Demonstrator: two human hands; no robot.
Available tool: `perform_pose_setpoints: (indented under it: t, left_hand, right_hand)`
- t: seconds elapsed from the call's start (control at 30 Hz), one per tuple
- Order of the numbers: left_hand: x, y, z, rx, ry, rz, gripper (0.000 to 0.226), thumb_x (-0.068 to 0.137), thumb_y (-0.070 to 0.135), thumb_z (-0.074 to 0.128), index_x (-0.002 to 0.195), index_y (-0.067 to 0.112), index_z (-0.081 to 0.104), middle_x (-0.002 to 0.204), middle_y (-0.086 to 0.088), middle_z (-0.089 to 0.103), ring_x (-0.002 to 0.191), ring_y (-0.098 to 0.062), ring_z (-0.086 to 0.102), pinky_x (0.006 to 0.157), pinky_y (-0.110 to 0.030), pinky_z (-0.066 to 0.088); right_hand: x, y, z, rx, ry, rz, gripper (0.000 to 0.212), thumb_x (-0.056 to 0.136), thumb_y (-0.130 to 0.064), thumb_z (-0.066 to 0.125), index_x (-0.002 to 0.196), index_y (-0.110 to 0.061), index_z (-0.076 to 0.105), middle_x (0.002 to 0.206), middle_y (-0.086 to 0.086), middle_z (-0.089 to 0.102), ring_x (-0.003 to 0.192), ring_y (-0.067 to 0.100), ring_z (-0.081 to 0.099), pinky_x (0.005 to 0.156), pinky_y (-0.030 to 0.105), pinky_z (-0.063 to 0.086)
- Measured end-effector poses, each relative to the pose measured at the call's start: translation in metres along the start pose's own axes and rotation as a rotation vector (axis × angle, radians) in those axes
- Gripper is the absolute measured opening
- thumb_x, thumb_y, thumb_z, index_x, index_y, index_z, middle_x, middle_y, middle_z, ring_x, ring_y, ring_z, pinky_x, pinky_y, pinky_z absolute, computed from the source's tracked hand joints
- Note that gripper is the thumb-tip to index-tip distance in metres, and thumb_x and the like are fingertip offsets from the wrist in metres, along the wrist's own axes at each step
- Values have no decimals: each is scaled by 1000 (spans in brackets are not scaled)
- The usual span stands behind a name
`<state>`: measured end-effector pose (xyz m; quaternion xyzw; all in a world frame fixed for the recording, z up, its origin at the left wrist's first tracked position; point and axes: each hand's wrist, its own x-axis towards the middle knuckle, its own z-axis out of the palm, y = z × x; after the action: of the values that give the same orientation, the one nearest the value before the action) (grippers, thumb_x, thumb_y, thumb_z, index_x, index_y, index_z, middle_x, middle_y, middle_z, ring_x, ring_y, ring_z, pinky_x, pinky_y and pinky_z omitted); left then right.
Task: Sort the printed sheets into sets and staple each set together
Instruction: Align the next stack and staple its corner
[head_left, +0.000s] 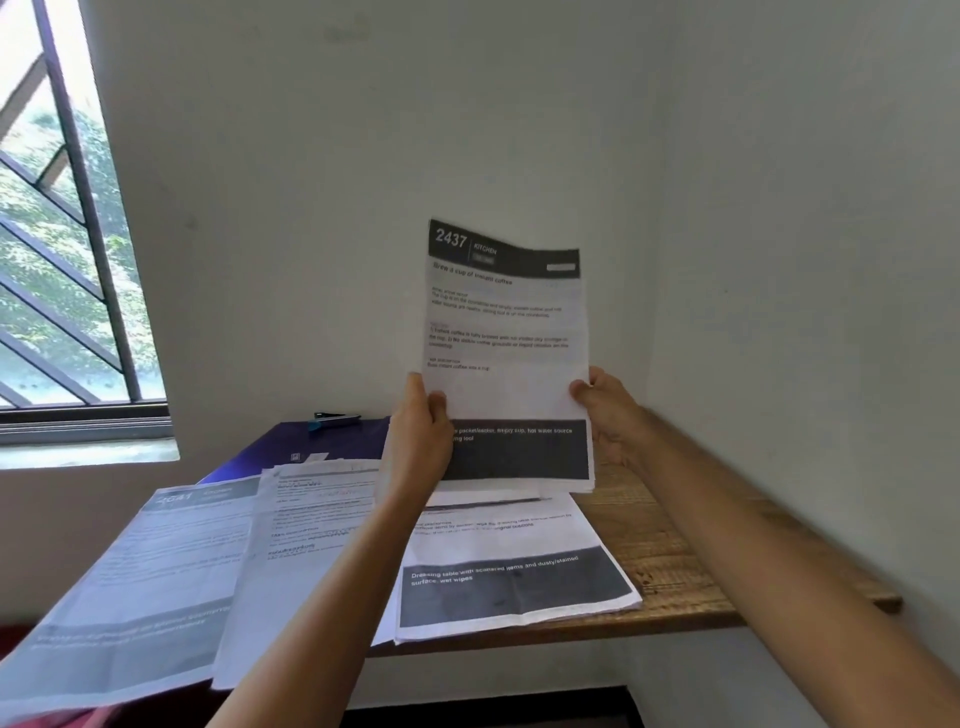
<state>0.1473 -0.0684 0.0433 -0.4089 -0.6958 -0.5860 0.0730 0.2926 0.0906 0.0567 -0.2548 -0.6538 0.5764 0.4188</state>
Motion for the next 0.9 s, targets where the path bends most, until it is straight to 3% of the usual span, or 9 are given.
perform_pose_setpoints:
  t: [0.07, 0.17, 0.27, 0.4, 0.63, 0.73, 0.8, 0.83, 0.9]
  left_hand:
    - [0, 7, 7, -33, 41, 39, 4, 104, 15, 36, 101, 12, 36, 114, -8, 60, 77, -19, 55, 72, -44, 57]
    - [-8, 8, 17, -44, 46, 6, 9, 104, 13, 35, 108, 6, 40, 102, -7, 57, 68, -14, 49, 55, -17, 44]
    - [-19, -11, 27, -86, 17, -52, 14, 104, 11, 36, 113, 4, 44, 106, -9, 57, 76, -13, 49, 65, -21, 38]
    - [-26, -30, 31, -114, -21, -121, 20, 103, 9, 38, 121, 2, 43, 107, -5, 54, 95, -22, 53, 75, -24, 38]
    - [-18, -25, 29, -40, -52, -136, 15, 102, 6, 36, 115, 2, 43, 115, -13, 57, 92, -20, 48, 75, -27, 38]
    - [-11, -10, 27, 45, -94, -137, 11, 102, 7, 34, 111, 4, 40, 112, -13, 55, 88, -19, 44, 69, -26, 34]
    - [-5, -2, 33, 67, -155, -131, 4, 101, 5, 34, 105, 6, 34, 112, -17, 55, 86, -20, 45, 68, -27, 35]
    - [-3, 1, 36, 88, -180, -123, 5, 101, 5, 35, 102, 7, 31, 110, -18, 55, 84, -21, 46, 67, -28, 35]
    - [-1, 8, 46, 127, -248, -132, 6, 100, 5, 36, 101, 6, 30, 112, -22, 55, 84, -23, 47, 69, -30, 36]
  right_hand:
    - [-3, 8, 5, -54, 99, -151, 28, 101, -10, 39, 95, -30, 57, 112, 8, 66, 102, 24, 63, 95, 44, 50]
    - [-12, 27, 12, -45, 135, -256, 27, 101, -10, 37, 99, -30, 56, 111, 10, 65, 104, 25, 61, 95, 43, 49]
    - [-23, 47, 14, -63, 112, -237, 24, 102, -9, 36, 110, -24, 53, 112, 7, 63, 103, 21, 60, 92, 37, 50]
    - [-28, 70, 13, -75, 96, -159, 26, 102, -14, 38, 113, -32, 53, 114, 2, 64, 108, 21, 61, 97, 47, 48]
    - [-27, 58, 11, -151, 102, -141, 23, 102, -12, 37, 108, -25, 56, 113, 3, 64, 108, 22, 60, 97, 43, 48]
    - [-27, 36, 0, -290, 131, -168, 23, 103, -11, 34, 115, -15, 54, 113, 2, 61, 110, 22, 57, 90, 30, 47]
    - [-25, 23, -13, -411, 165, -145, 25, 103, -10, 33, 118, -11, 52, 108, 1, 56, 105, 20, 55, 76, 20, 42]
    - [-22, 18, -20, -486, 178, -119, 26, 103, -11, 32, 119, -10, 51, 108, 1, 55, 100, 18, 52, 69, 18, 39]
    - [-13, 12, -36, -580, 202, -59, 29, 101, -10, 32, 123, -5, 51, 115, 8, 57, 96, 19, 50, 71, 25, 40]
